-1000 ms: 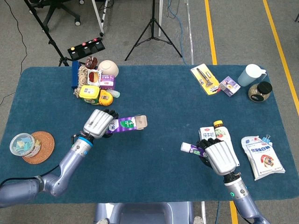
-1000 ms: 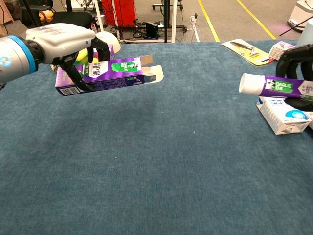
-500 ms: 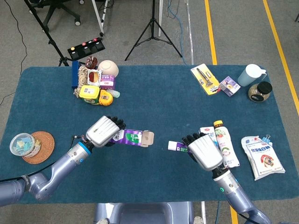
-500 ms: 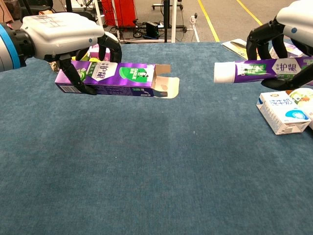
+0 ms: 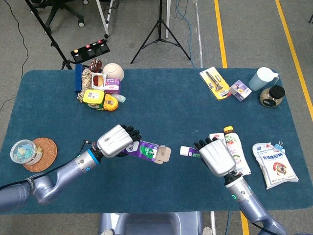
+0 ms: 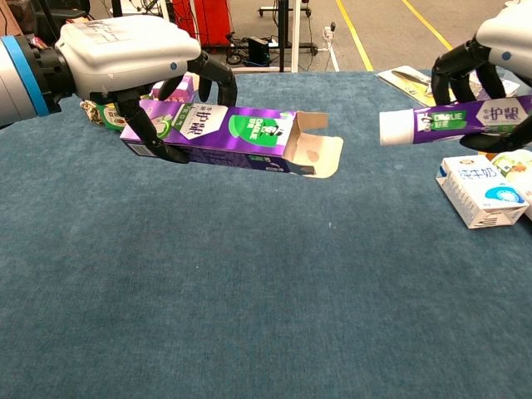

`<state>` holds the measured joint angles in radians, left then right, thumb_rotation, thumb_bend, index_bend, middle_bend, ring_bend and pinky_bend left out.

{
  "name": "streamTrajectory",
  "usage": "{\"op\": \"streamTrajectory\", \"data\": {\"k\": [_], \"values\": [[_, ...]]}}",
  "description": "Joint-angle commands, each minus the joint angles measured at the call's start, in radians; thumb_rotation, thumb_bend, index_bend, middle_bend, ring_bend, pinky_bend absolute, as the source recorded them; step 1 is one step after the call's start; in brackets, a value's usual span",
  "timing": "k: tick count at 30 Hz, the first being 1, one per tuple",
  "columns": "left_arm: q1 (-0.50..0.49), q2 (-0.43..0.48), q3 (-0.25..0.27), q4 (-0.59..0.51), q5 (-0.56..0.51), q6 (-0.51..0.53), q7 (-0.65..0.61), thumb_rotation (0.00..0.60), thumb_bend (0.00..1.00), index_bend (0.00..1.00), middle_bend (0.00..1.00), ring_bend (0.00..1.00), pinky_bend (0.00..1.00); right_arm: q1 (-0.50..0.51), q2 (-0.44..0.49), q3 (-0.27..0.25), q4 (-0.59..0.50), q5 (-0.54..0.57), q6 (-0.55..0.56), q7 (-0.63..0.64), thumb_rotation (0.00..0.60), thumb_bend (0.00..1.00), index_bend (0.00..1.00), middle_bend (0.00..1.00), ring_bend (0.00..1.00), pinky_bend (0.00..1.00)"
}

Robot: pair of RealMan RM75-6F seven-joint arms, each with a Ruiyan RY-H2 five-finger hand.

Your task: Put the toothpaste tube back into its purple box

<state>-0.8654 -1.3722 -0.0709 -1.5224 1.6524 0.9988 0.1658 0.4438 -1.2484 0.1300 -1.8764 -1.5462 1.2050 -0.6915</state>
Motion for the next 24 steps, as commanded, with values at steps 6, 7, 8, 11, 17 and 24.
{"op": "streamTrajectory", "data": {"k": [6,7,8,11,17,24], "values": [[-0.031,-0.052,0.033,0.119,0.095,0.056,-0.129,0.600,0.20,0.46,0.38,0.37,0.58,-0.020,0.019,-0.029,-0.007,-0.040,0.034,0.007,0.600,0.71,0.57,0.64,0.61,0.71],[-0.032,-0.059,0.034,0.128,0.098,0.059,-0.132,0.600,0.20,0.46,0.38,0.37,0.58,-0.023,0.022,-0.032,-0.010,-0.045,0.037,0.007,0.600,0.71,0.57,0.64,0.61,0.71],[-0.032,-0.067,0.035,0.136,0.098,0.061,-0.138,0.600,0.20,0.46,0.38,0.37,0.58,-0.026,0.027,-0.036,-0.015,-0.053,0.043,0.007,0.600,0.71,0.57,0.64,0.61,0.71],[-0.036,-0.088,0.032,0.157,0.094,0.063,-0.146,0.600,0.20,0.47,0.39,0.37,0.59,-0.037,0.037,-0.049,-0.025,-0.075,0.058,0.009,0.600,0.71,0.57,0.64,0.61,0.71],[-0.053,-0.105,0.013,0.154,0.072,0.042,-0.117,0.600,0.20,0.47,0.39,0.37,0.58,-0.051,0.041,-0.067,-0.031,-0.102,0.075,0.021,0.600,0.71,0.57,0.64,0.61,0.71],[-0.068,-0.088,-0.009,0.102,0.026,-0.002,-0.063,0.600,0.20,0.48,0.39,0.37,0.59,-0.046,0.023,-0.069,-0.050,-0.098,0.057,0.031,0.600,0.71,0.57,0.64,0.61,0.71]]}}
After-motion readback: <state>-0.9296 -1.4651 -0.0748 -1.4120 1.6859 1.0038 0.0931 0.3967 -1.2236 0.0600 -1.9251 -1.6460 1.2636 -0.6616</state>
